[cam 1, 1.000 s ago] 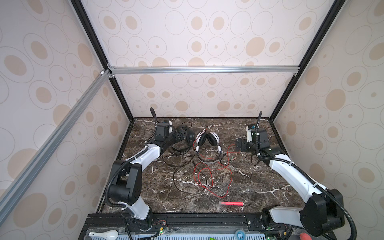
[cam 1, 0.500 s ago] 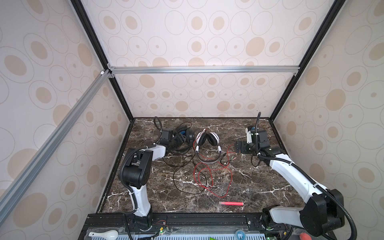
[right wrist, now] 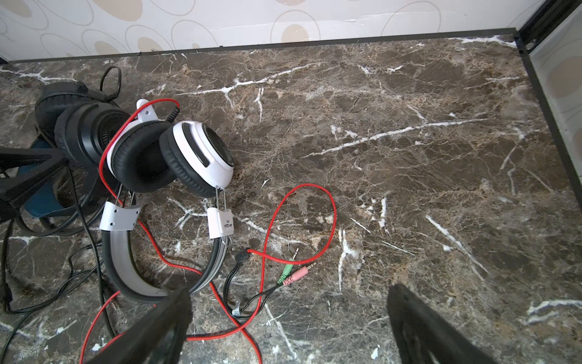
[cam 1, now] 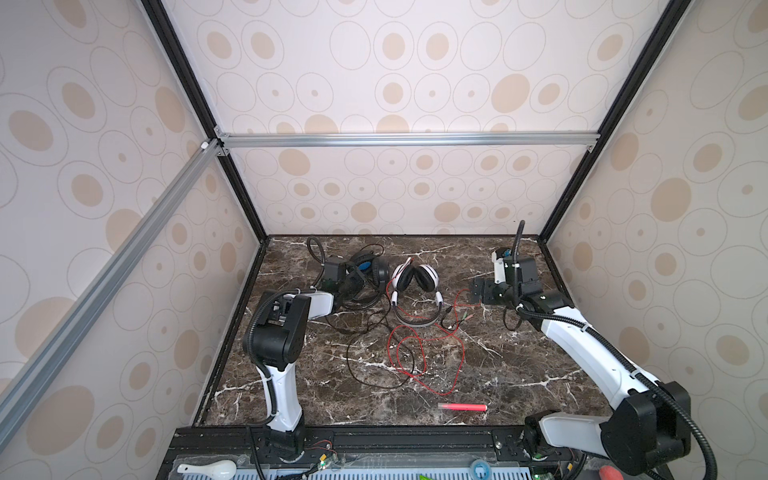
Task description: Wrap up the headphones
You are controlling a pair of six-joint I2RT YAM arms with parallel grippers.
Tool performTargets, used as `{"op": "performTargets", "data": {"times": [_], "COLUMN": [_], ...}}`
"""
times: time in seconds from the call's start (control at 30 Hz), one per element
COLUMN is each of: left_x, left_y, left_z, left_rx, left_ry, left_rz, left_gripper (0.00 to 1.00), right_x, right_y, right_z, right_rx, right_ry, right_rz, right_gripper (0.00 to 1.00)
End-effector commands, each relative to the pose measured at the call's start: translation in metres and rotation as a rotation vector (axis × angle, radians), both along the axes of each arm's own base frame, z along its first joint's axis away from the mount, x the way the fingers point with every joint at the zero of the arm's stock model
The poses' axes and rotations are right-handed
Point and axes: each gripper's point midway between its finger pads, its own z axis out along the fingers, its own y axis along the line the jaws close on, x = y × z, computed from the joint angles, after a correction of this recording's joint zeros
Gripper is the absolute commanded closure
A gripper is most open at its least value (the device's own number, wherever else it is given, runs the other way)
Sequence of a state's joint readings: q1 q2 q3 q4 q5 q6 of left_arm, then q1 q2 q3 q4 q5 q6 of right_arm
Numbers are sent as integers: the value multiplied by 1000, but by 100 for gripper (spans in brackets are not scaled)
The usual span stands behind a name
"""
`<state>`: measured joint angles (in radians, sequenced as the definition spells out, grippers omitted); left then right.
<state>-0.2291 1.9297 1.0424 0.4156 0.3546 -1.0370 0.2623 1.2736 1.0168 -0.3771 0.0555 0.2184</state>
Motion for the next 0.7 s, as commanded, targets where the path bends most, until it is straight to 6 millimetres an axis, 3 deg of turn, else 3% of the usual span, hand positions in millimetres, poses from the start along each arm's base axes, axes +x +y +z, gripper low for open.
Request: {"op": "performTargets", "data": {"times": [0.0, 0.13, 0.23, 0.3, 0.53, 0.63, 0.67], "left_x": [-6, -28, -55, -80, -162, -187, -195], "left_y": [5, 10, 20, 30, 78, 112, 125], "left_z": [30, 43, 52, 56, 32, 14, 11], "left_rx": [25, 53, 87, 118, 181, 244, 285], "left_ry": [-62, -71, -54, -34, 118, 239, 280], "left_rz": [-6, -19, -20, -9, 108, 195, 234], "left_gripper": [100, 100, 100, 100, 100, 100, 94], "right_x": [3, 7, 10, 9, 15, 20, 22], "right_y": [5, 8, 8, 19, 32, 40, 43], "right_z": [9, 8, 9, 9, 9, 9, 11], "right_rx": [4, 8, 5, 8, 23, 22, 22], "right_ry": [-21, -22, -24, -26, -25, -28, -31], "right_rz": [16, 17, 17, 42, 66, 83, 92], "right_gripper": [0, 0, 0, 0, 0, 0, 0]}}
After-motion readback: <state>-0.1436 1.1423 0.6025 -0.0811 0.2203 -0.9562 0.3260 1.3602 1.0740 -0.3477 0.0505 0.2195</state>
